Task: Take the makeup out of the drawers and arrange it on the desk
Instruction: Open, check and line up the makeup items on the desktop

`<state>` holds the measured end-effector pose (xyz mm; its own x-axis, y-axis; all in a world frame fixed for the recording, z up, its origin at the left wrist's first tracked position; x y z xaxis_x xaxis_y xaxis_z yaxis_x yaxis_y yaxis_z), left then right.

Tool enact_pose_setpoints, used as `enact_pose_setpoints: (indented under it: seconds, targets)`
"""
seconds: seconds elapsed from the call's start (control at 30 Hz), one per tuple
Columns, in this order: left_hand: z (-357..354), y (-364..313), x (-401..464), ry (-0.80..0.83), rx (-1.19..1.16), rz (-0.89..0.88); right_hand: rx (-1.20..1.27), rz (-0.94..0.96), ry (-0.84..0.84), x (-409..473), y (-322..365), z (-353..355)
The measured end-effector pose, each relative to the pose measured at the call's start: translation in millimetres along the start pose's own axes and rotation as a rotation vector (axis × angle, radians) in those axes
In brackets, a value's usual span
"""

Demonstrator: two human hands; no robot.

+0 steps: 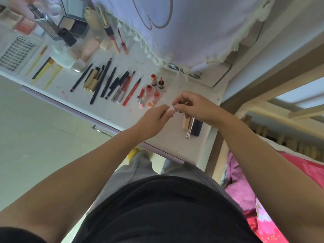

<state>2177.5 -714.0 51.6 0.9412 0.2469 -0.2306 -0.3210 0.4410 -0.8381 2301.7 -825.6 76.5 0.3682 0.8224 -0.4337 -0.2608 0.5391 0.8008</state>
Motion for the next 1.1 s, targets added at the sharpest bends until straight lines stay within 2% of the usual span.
enact_pose_setpoints:
  seconds: [0.1,0.17,0.23,0.27,0.4,0.53,0.63,0.73,0.9,0.97,1.1]
  targets:
    - [4.7,2.4,-4.4,0.045,0.056,-0.025,-0.02,-0.061,0.043,-6.3,6.3,1.9]
    - [6.0,3.8,-7.2,0.06,0.065,-0.039,-0.196,-0.15,0.085,-7.5,10.5,0.1]
    - [7.0,4.7,-9.7,0.089,0.079,-0.058,-0.332,-0.161,0.124,-8.7,12.1,-2.2]
    - [7.3,5.5,-10.5,0.107,0.084,-0.062,-0.334,-0.141,0.129,-9.9,11.3,-3.2]
    - [6.7,6.7,-11.5,0.127,0.075,-0.074,-0.094,-0.138,0.175,-18.3,11.8,-3.6]
    - [6.0,4.2,-9.5,0.1,0.076,-0.092,-0.207,-0.214,0.215,-13.7,16.8,-8.6]
    - [7.9,0.9,-8.5,0.13,0.048,-0.048,-0.305,-0.135,0.166,-12.7,17.9,-2.6]
    - [9.6,-5.1,-5.6,0.269,-0.134,0.118,-0.305,-0.063,0.157,-16.5,15.8,2.2]
    - [24.1,-0.7,-14.7,0.701,-0.801,0.536,-0.348,0.001,0.143,-26.1,6.4,18.2]
    - [30.7,6.1,-20.7,0.699,-0.919,0.581,-0.307,-0.013,0.096,-29.6,-0.9,34.5]
    - [23.6,9.2,-14.1,0.414,-0.862,0.511,-0.106,-0.089,0.036,-27.3,-19.0,49.7]
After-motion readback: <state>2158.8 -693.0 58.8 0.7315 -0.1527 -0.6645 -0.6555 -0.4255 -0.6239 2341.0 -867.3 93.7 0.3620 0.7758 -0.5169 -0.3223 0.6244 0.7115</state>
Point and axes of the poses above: each hand's wrist, its own x-axis towards the middle knuckle, its own z-axis out of the back of the hand, y = z × x, the point moved 2 cm from there along x, towards the middle knuckle, and after that the axes turned 9 degrees about -x, right-handed, at the moved point
